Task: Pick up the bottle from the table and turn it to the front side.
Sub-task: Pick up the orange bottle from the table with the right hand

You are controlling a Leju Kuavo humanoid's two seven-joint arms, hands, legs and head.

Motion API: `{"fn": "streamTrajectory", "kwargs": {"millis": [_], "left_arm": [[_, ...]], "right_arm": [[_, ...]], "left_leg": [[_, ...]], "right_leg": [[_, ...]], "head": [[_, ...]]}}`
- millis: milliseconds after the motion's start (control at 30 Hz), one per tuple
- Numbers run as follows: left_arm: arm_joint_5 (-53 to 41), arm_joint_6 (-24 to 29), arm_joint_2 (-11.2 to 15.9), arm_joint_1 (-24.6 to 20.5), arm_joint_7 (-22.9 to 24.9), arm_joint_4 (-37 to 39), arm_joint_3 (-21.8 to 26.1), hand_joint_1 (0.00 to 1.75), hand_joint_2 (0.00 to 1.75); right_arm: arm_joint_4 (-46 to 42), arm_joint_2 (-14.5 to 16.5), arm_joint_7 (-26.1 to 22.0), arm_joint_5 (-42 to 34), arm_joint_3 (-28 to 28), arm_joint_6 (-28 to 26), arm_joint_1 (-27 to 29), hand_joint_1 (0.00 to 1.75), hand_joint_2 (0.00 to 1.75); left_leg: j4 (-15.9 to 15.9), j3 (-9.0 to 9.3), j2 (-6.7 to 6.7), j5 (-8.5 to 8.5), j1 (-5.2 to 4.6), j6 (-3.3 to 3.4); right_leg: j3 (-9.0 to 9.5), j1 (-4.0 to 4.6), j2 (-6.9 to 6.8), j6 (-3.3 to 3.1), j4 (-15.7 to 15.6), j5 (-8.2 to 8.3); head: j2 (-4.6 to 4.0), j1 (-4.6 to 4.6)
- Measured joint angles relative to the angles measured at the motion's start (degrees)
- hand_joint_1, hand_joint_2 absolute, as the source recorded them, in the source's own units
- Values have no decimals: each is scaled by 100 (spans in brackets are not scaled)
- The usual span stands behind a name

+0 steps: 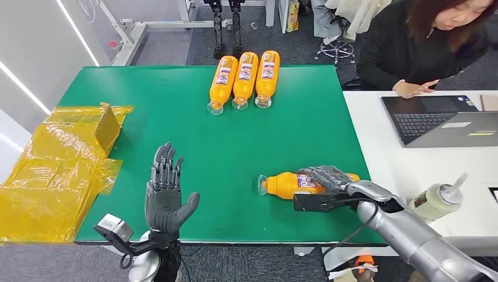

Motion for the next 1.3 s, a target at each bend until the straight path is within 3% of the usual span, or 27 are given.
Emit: {"fn": "streamTrajectory", "kwargs": {"millis": [233, 367, 667, 1000, 1300], "left_arm": [[-53, 59, -9, 2, -4, 0, 90, 0, 175], [-94, 111, -13, -2, -25, 0, 126, 0, 175], [7, 133, -19, -29, -51, 21, 147, 0, 175], [1108, -958, -66, -322, 95, 551, 149, 0, 175], [1803, -1734, -108, -468, 366, 855, 144, 0, 175]], "right_arm": [[-279, 297, 187, 530, -184, -876, 378, 175, 175], [-896, 301, 205, 733, -611, -944, 700, 175, 175], [-2341, 228, -304, 703, -1728, -947, 986, 175, 175], [-3266, 349, -793, 532, -1889, -1543, 1564, 175, 175], [-3326, 1046, -999, 601, -1582, -1892, 1994, 175, 175]], "left_leg": [[-1, -18, -19, 4, 1, -4], [-2, -34, -16, 4, 0, -5], [1, -45, -15, 4, -2, -3], [-2, -45, -15, 3, -1, -4], [-3, -44, -8, 3, 0, -5]], "right_leg": [[-18, 1, -18, -4, 3, -1], [-38, 0, -11, -4, 4, -1], [-47, -1, -10, -3, 1, 0], [-49, 0, -9, -3, 1, -1], [-51, 1, -4, -3, 3, -2]], "head": [[0, -1], [0, 0], [0, 0], [0, 0], [0, -2]]}}
